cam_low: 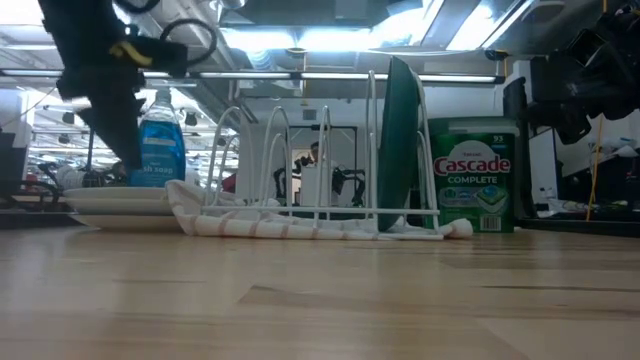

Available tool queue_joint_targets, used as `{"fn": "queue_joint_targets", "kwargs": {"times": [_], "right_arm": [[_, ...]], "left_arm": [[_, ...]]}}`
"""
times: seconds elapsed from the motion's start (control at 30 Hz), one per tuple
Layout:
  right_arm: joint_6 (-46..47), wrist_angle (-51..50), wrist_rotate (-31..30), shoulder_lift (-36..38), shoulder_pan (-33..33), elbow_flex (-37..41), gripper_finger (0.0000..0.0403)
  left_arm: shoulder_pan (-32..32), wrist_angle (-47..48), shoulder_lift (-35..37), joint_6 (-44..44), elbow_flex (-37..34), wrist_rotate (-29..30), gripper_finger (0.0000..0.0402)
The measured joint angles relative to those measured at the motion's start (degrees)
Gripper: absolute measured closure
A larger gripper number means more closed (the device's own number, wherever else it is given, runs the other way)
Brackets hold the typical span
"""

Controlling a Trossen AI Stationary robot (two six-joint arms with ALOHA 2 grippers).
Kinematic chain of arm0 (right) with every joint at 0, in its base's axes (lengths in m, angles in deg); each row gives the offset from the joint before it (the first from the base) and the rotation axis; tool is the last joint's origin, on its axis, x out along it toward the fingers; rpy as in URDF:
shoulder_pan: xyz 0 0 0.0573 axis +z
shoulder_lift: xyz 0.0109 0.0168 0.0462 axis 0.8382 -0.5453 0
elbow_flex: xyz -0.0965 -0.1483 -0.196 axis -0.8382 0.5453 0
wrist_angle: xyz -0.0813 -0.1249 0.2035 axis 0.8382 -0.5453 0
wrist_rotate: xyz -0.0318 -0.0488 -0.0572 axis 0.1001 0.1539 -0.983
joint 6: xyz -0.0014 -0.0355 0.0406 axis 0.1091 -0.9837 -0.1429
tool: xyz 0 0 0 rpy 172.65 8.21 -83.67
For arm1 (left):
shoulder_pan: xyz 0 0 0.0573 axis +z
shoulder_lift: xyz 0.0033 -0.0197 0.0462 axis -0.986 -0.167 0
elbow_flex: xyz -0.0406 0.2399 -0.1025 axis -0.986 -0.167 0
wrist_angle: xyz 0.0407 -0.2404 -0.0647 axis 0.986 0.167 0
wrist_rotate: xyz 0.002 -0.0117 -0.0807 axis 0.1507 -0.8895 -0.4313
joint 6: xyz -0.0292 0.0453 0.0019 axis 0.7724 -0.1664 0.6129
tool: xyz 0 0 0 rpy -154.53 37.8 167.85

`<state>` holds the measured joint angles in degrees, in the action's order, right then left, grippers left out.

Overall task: Sort dishes
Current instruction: Put the white plate into the dish rack

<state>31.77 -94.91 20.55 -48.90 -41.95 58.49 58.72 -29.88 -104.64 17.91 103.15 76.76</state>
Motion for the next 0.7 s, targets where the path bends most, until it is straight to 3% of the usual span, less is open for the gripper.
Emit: {"fn": "queue_joint_targets", "kwargs": {"times": [0.5, 0.7], "right_arm": [[0.00, -0.02, 0.00, -0.02, -0.01, 0.00, 0.0217], [0.00, -0.02, 0.00, -0.02, 0.00, 0.00, 0.0217]], "left_arm": [[0.07, 0.77, -0.34, 11.49, -7.27, 3.84, 0.0260], [0.07, 0.50, -0.34, 12.19, -8.79, 5.87, 0.0260]]}}
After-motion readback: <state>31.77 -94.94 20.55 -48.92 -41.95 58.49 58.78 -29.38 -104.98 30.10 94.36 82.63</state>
